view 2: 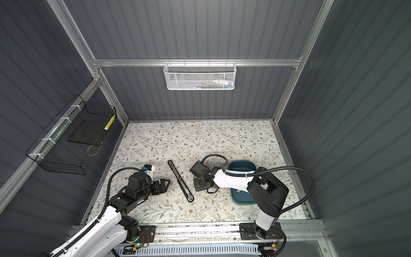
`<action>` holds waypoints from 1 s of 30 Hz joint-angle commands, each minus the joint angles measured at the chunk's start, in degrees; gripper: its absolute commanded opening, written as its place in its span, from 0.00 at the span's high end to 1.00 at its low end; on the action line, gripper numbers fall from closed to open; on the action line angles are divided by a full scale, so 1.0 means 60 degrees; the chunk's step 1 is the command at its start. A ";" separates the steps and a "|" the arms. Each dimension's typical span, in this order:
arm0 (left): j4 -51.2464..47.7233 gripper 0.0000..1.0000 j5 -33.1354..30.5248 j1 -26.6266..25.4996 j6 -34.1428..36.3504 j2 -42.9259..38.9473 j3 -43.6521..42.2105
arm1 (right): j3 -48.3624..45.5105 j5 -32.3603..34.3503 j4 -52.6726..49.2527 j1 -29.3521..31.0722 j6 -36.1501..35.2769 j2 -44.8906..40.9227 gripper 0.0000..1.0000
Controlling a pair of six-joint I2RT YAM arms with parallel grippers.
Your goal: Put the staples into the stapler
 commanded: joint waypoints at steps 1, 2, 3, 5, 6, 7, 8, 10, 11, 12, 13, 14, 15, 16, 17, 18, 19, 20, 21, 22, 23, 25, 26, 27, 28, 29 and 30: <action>-0.0163 0.07 0.0015 0.0024 -0.0004 -0.0094 0.0133 | 0.0222 0.0208 -0.0122 -0.0085 0.0015 0.0130 0.82; -0.0160 0.07 0.0019 0.0022 -0.0002 -0.0094 0.0133 | 0.0227 0.0206 -0.0136 -0.0115 0.0031 0.0157 0.82; -0.0152 0.07 0.0015 0.0022 -0.0002 -0.0092 0.0133 | 0.0227 0.0195 -0.0136 -0.0129 0.0037 0.0158 0.82; -0.0153 0.07 0.0004 0.0022 -0.0003 -0.0096 0.0133 | 0.0220 0.0213 -0.0151 -0.0172 0.0063 0.0182 0.82; -0.0164 0.07 -0.0006 0.0023 -0.0006 -0.0095 0.0133 | 0.0239 0.0210 -0.0164 -0.0183 0.0053 0.0176 0.83; -0.0160 0.07 0.0001 0.0022 -0.0003 -0.0094 0.0133 | 0.0242 0.0207 -0.0166 -0.0192 0.0041 0.0138 0.83; -0.0165 0.07 0.0008 0.0022 -0.0002 -0.0101 0.0133 | 0.0240 0.0196 -0.0141 -0.0188 0.0012 0.0072 0.83; -0.0166 0.07 -0.0013 0.0023 -0.0002 -0.0101 0.0133 | 0.0192 0.0135 -0.0061 -0.0188 -0.0074 -0.0089 0.83; -0.0160 0.07 -0.0014 0.0030 -0.0002 -0.0094 0.0133 | 0.0190 0.0150 -0.0023 -0.0192 -0.0094 -0.0178 0.82; -0.0178 0.07 -0.0039 0.0023 -0.0017 -0.0095 0.0140 | 0.0181 0.0165 -0.0020 -0.0189 -0.0122 -0.0244 0.82; -0.0205 0.07 -0.0082 0.0023 -0.0042 -0.0094 0.0187 | 0.0188 0.0166 -0.0006 -0.0189 -0.0144 -0.0276 0.82; -0.0280 0.07 -0.0143 0.0022 -0.0055 -0.0094 0.0261 | 0.0197 0.0170 0.0009 -0.0196 -0.0153 -0.0265 0.82; -0.0329 0.08 -0.0128 0.0022 -0.0013 -0.0127 0.0354 | 0.0197 0.0153 0.0010 -0.0181 -0.0152 -0.0231 0.82; -0.0359 0.08 -0.0101 0.0023 0.0046 -0.0170 0.0430 | 0.0210 0.0148 -0.0003 -0.0195 -0.0152 -0.0186 0.82; -0.0412 0.08 -0.0124 0.0022 0.0071 -0.0256 0.0507 | 0.0205 0.0144 -0.0021 -0.0188 -0.0132 -0.0131 0.82; -0.0464 0.08 -0.0196 0.0024 0.0113 -0.0343 0.0580 | 0.0194 0.0158 -0.0020 -0.0188 -0.0108 -0.0064 0.82; -0.0498 0.08 -0.0244 0.0023 0.0139 -0.0424 0.0624 | 0.0189 0.0179 -0.0013 -0.0188 -0.0095 -0.0012 0.83; -0.0495 0.08 -0.0248 0.0022 0.0206 -0.0487 0.0667 | 0.0218 0.0159 -0.0019 -0.0196 -0.0094 0.0044 0.83; -0.0497 0.08 -0.0247 0.0023 0.0266 -0.0502 0.0716 | 0.0226 0.0135 -0.0005 -0.0190 -0.0095 0.0094 0.83; -0.0537 0.08 -0.0248 0.0022 0.0301 -0.0483 0.0772 | 0.0236 0.0132 0.0021 -0.0189 -0.0095 0.0154 0.83; -0.0588 0.08 -0.0234 0.0022 0.0328 -0.0402 0.0841 | 0.0262 0.0133 0.0039 -0.0188 -0.0094 0.0226 0.83; -0.0620 0.08 -0.0169 0.0030 0.0371 -0.0186 0.0963 | 0.0342 0.0134 -0.0032 -0.0188 -0.0109 0.0361 0.83; -0.0609 0.08 -0.0111 0.0023 0.0372 -0.0057 0.1003 | 0.0382 0.0122 -0.0045 -0.0188 -0.0106 0.0425 0.83; -0.0580 0.08 -0.0042 0.0022 0.0368 0.0045 0.1011 | 0.0451 0.0138 -0.0109 -0.0200 -0.0095 0.0506 0.82; -0.0513 0.08 0.0052 0.0022 0.0374 0.0109 0.1012 | 0.0503 0.0148 -0.0181 -0.0204 -0.0069 0.0591 0.82; -0.0433 0.08 0.0170 0.0023 0.0368 0.0153 0.1003 | 0.0600 0.0141 -0.0304 -0.0230 -0.0043 0.0715 0.82; -0.0368 0.08 0.0246 0.0022 0.0376 0.0178 0.0982 | 0.0730 0.0137 -0.0370 -0.0268 -0.0014 0.0866 0.82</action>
